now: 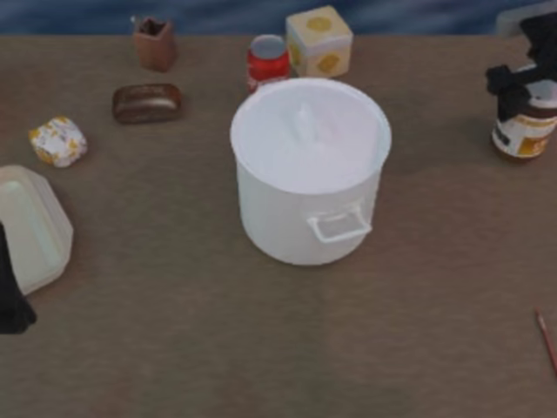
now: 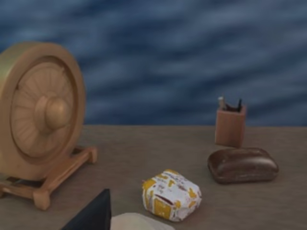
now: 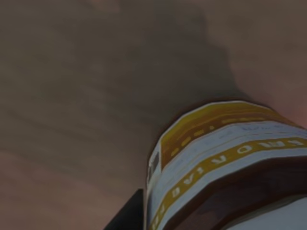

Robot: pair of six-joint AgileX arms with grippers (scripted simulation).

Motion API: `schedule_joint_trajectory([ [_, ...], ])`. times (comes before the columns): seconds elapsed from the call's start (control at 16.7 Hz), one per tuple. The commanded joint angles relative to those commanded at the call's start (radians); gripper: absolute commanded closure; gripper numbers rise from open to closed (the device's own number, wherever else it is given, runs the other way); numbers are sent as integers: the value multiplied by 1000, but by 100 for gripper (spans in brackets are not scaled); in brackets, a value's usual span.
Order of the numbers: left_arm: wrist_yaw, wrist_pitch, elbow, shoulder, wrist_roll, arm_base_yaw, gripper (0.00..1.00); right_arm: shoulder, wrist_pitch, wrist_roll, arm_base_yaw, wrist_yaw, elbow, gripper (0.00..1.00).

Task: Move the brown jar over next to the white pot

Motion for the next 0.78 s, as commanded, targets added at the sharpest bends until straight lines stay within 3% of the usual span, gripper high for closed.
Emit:
schedule_joint_trajectory([
  [0.78, 0, 0, 0, 0, 0, 0, 0, -76, -11, 1, 1, 0, -70, 100],
])
